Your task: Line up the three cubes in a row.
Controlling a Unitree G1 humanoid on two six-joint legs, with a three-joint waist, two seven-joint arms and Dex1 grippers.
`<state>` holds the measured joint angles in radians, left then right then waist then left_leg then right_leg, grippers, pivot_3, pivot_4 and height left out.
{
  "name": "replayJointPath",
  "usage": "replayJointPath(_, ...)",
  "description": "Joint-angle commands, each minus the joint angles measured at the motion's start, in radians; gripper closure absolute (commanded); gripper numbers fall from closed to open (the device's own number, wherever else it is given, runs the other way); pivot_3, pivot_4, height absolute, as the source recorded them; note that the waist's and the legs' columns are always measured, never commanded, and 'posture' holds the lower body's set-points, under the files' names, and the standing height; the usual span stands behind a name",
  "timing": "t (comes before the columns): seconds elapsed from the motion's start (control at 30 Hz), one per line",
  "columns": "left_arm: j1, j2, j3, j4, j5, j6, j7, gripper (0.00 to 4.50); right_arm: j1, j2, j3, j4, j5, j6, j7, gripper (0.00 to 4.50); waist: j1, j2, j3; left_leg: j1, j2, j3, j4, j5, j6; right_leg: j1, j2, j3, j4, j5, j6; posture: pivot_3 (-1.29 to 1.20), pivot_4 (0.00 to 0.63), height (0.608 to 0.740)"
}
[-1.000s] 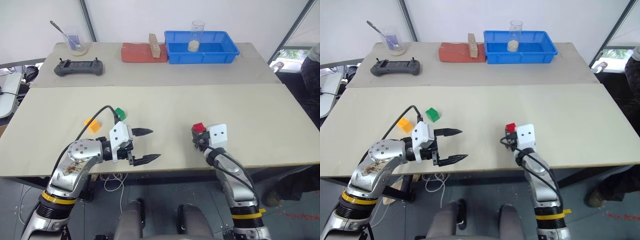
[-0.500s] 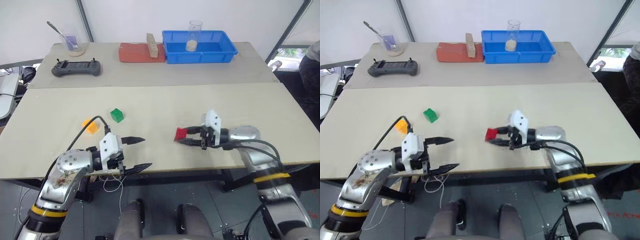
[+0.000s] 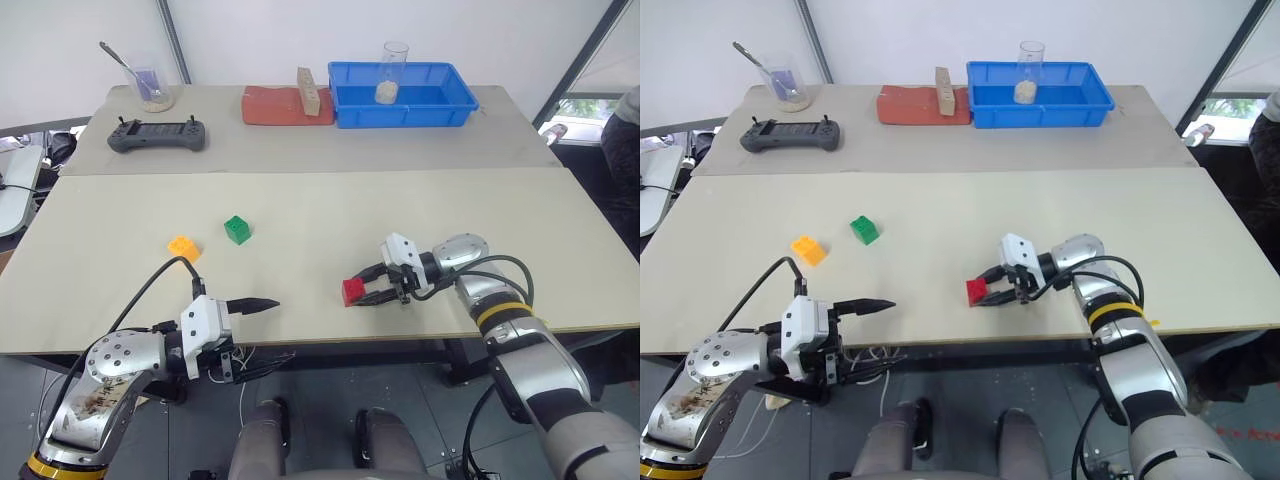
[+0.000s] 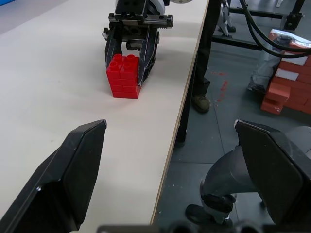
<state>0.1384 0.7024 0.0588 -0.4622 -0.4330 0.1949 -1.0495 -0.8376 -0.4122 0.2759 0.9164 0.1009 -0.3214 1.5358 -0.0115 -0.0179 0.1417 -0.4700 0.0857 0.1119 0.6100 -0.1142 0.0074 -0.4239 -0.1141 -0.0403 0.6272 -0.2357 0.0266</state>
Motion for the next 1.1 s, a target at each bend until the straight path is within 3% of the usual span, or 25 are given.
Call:
replayJointPath(0.03, 0.013, 0.006, 0.023, -0.028, -0.017, -0.022, 0.001, 0.0, -0.023, 0.0, -0.02, 0.035, -0.005, -0.026, 0.031, 1.34, 0.0, 0.0, 0.0, 0.0, 0.0, 0.0, 0.0, 0.0, 0.0, 0.0, 0.0, 0.0, 0.0, 0.0, 0.0, 0.0, 0.15, 0.74)
replayJointPath(0.17, 0.02, -0.01, 0.022, -0.012, -0.007, -0.047, 0.012, 0.0, -0.016, -0.038, -0.049, 0.002, 0.012, -0.002, 0.054, 0.02, 0.0, 0.0, 0.0, 0.0, 0.0, 0.001, 0.0, 0.0, 0.0, 0.0, -0.001, 0.0, 0.0, 0.0, 0.0, 0.0, 0.15, 0.74)
replayJointPath(0.33, -0.037, -0.098, 0.051, 0.087, 0.037, -0.045, 0.169, 0.0, 0.074, -0.113, -0.092, -0.243, 0.082, 0.135, 0.043, 0.02, 0.005, 0.001, 0.001, 0.0, 0.0, 0.0, 0.0, 0.0, 0.0, 0.0, -0.001, 0.0, 0.001, 0.0, 0.0, 0.0, 0.15, 0.74)
replayJointPath(0.53, -0.103, -0.302, 0.067, 0.163, 0.178, -0.014, 0.527, 0.0, 0.287, -0.17, -0.177, -0.908, 0.23, 0.592, -0.216, 0.02, 0.015, 0.001, 0.0, -0.001, 0.0, 0.0, 0.001, 0.0, 0.0, 0.002, -0.001, 0.0, 0.003, 0.003, 0.005, 0.0, 0.15, 0.74)
replayJointPath(0.67, -0.144, -0.401, 0.045, 0.224, 0.302, -0.044, 0.708, 0.0, 0.351, -0.171, -0.227, -1.234, 0.353, 0.878, -0.404, 0.02, 0.021, 0.001, 0.001, -0.001, 0.0, -0.001, 0.001, 0.0, 0.0, 0.001, -0.001, 0.001, 0.003, 0.003, 0.005, 0.0, 0.15, 0.74)
replayJointPath(0.8, -0.213, -0.465, 0.037, 0.306, 0.373, -0.059, 0.823, 0.0, 0.374, -0.173, -0.248, -1.335, 0.4, 0.974, -0.503, 0.02, 0.034, 0.0, 0.0, 0.0, 0.0, -0.002, 0.001, 0.0, 0.0, 0.0, -0.001, -0.001, 0.001, 0.0, 0.0, 0.0, 0.15, 0.74)
replayJointPath(1.1, -0.322, -0.579, -0.014, 0.471, 0.431, -0.086, 0.949, 0.0, 0.375, -0.199, -0.246, -1.336, 0.4, 0.973, -0.565, 0.02, 0.038, -0.002, 0.0, -0.006, -0.002, -0.001, 0.004, 0.0, 0.0, 0.001, -0.001, -0.001, -0.001, 0.004, 0.002, 0.0, 0.15, 0.74)
